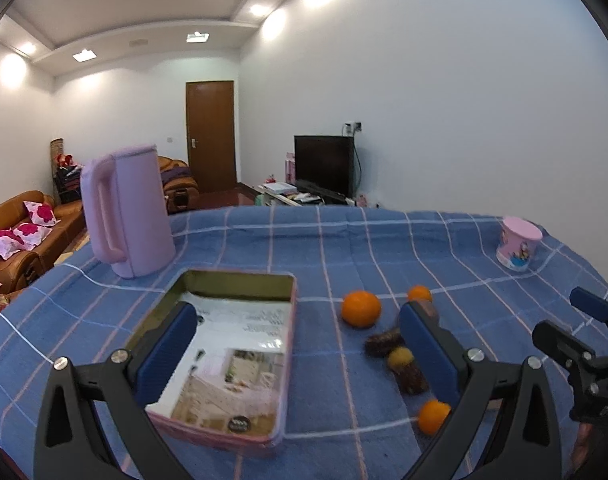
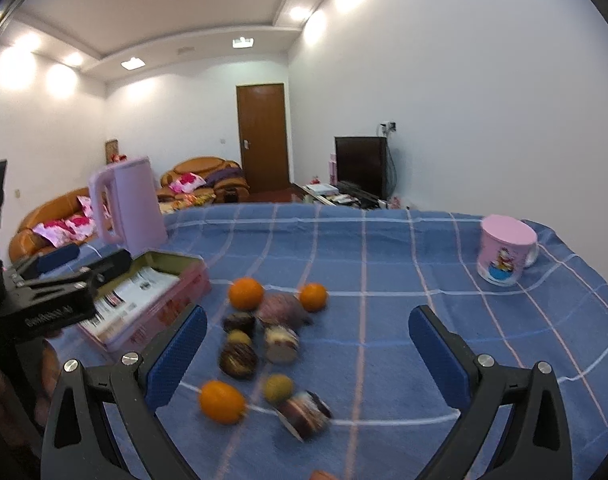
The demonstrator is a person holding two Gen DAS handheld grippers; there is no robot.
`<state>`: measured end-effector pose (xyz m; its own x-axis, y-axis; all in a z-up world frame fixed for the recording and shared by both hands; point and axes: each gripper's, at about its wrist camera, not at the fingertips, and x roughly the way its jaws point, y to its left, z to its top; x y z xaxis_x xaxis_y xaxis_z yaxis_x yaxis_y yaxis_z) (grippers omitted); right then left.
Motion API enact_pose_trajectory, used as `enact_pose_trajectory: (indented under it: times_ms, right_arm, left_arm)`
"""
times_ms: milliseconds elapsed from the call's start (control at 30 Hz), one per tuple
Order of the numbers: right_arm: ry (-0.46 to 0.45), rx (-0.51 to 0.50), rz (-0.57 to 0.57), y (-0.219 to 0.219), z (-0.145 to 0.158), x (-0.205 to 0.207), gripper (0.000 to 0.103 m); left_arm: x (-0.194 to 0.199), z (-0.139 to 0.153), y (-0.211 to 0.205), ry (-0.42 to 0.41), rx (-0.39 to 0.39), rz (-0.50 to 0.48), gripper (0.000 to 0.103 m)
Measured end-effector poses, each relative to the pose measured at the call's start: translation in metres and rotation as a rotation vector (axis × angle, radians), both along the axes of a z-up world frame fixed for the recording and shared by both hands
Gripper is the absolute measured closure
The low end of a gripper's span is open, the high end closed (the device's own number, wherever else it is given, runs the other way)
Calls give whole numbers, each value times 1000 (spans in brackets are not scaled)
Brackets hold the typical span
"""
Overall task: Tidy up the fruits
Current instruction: 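Reach the right gripper to the brown-wrapped cylinder and close on it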
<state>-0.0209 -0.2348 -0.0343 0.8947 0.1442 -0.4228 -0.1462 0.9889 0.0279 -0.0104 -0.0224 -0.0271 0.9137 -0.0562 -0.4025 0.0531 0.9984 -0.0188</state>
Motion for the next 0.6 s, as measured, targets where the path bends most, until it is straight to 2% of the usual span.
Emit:
enact_pose_trajectory:
  times_ms: [167, 300, 367, 433, 600]
  right_arm:
    - [66, 12, -8, -17, -17, -3, 1]
    - [109, -32, 23, -12, -26, -1, 3]
    - [148, -62, 52, -5, -32, 3, 17]
    - [181, -66, 76, -1, -38, 8, 25]
    - [232, -92, 119, 7, -46, 14, 30]
  left_arm:
    - [-2, -21, -15, 87, -39, -85, 0]
    - [-5, -29, -31, 102, -12, -123, 0]
    - [-6, -30, -36, 109, -2, -136, 0]
    - [-6, -30, -39, 108, 10, -141, 0]
    - [-5, -32, -44, 124, 25, -157, 0]
